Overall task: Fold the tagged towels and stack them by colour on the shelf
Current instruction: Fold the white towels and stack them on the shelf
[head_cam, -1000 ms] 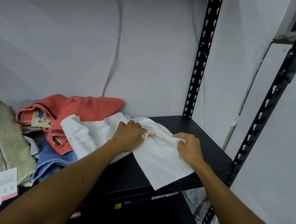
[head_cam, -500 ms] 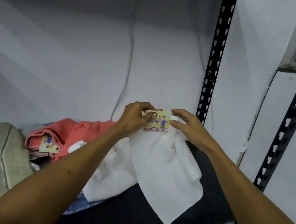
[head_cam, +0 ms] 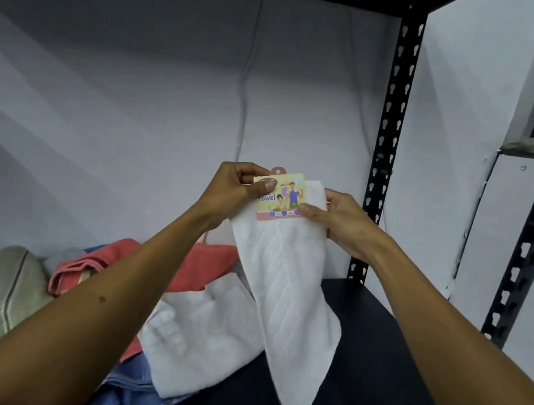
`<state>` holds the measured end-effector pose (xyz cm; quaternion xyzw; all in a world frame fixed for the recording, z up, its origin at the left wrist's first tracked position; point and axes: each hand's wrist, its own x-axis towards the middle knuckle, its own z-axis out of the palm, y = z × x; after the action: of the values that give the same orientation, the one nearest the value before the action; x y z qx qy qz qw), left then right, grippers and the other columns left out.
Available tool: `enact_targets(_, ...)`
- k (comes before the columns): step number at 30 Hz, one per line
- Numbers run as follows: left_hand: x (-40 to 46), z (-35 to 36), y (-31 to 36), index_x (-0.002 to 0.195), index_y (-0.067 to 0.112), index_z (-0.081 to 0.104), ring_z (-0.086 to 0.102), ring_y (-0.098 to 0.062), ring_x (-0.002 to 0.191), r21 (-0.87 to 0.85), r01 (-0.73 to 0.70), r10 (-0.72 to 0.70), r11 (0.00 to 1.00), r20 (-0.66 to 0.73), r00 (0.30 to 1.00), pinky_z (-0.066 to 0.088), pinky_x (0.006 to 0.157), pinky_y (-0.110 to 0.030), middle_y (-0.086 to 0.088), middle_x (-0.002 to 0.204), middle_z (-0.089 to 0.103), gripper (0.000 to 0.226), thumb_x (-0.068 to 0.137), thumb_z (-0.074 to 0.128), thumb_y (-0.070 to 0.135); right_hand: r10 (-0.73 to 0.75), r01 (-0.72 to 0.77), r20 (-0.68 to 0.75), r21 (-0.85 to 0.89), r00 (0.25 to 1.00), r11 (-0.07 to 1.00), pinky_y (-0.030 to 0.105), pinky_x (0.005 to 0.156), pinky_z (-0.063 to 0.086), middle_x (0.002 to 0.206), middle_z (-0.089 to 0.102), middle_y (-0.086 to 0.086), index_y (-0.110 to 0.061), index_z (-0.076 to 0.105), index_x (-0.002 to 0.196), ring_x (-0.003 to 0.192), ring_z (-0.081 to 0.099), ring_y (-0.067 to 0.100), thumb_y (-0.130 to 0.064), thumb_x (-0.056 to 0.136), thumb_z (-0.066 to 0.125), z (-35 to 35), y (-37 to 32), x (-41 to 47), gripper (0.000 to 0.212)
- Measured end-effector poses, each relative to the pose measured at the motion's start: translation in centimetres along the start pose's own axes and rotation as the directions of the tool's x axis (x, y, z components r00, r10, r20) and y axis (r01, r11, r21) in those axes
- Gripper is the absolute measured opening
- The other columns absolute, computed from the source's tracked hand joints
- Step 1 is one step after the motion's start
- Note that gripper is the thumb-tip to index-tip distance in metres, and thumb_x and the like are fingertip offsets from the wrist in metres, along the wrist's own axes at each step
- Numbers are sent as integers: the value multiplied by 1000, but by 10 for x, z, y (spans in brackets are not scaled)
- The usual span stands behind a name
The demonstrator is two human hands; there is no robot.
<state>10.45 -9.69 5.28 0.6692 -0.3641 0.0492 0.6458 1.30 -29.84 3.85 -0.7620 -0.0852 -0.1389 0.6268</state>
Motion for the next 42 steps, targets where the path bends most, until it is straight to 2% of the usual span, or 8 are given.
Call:
enact_targets(3, 0, -3, 2, 107, 10, 70, 74, -23, 88, -46, 15, -15, 999, 0, 1000, 60, 76, -34, -7, 95, 77, 26, 82, 78, 11, -85, 83, -125, -25, 988, 996, 30, 75, 59, 102, 76, 5, -8, 71, 104, 92, 73, 21, -5, 83, 75, 6, -9, 7, 21)
enact_targets(7, -7, -7, -9, 129, 11, 58, 72, -27, 97, -146, 100, -98, 984, 23, 995, 61, 78, -41, -12, 108, 74, 53, 80, 77, 0, -74, 127, -244, 205, 967, 970, 32, 70, 59, 98, 76, 9, -6, 70, 99, 90, 73, 25, 1, 84, 70, 0, -15, 12, 16)
enact_targets(10, -11, -8, -18, 132, 12, 53, 73, -27, 92, -201, 100, -116, 974, -65, 991, 60, 80, -44, -12, 100, 75, 52, 84, 73, 1, -55, 57, -208, 5, 977, 998, 38, 78, 57, 98, 76, 6, -12, 69, 102, 85, 73, 21, -6, 83, 73, -7, -22, 13, 20)
enact_targets(15, -12, 2, -19, 126, 28, 53, 74, -25, 82, -120, 12, -23, 993, -92, 995, 60, 69, -36, -10, 89, 76, 48, 88, 70, 6, -16, 26, 47, -213, 999, 977, 35, 71, 60, 98, 74, 12, -23, 60, 120, 80, 73, 25, 0, 81, 75, -13, -47, 13, 48)
enact_targets(22, -17, 8, -27, 89, 12, 72, 67, -15, 90, -177, -34, 36, 984, 10, 999, 54, 81, -32, 2, 97, 72, 17, 90, 64, -3, -25, 60, 71, -546, 997, 835, 42, 83, 57, 104, 72, 9, -15, 75, 96, 81, 68, 21, 2, 82, 73, -13, -75, 23, 22)
enact_targets(33, -61, 8, -79, 95, 18, 77, 66, -24, 110, -24, 274, -254, 961, 303, 918, 54, 94, -39, -3, 113, 72, 21, 82, 75, 1, -158, 97, -165, -330, 973, 939, 27, 71, 58, 99, 74, 5, -19, 76, 92, 75, 70, 18, 8, 81, 69, -37, -76, 14, 30)
enact_targets(37, -77, -3, -95, 93, 19, 78, 65, -18, 112, 35, 318, -317, 947, 248, 915, 52, 99, -36, 3, 114, 72, 18, 81, 77, 5, -145, 57, -264, -314, 954, 948, 22, 67, 57, 96, 73, 2, -19, 75, 91, 71, 70, 14, 8, 80, 69, -60, -62, 1, 30)
enact_targets(42, -84, -23, -83, 99, 14, 74, 70, -25, 86, -204, 435, -373, 877, 281, 884, 60, 69, -33, -12, 105, 72, 23, 80, 72, 0, -22, -85, -399, -247, 917, 965, 21, 60, 54, 101, 72, 5, -20, 75, 89, 67, 68, 13, 7, 80, 70, -89, -26, -21, 29)
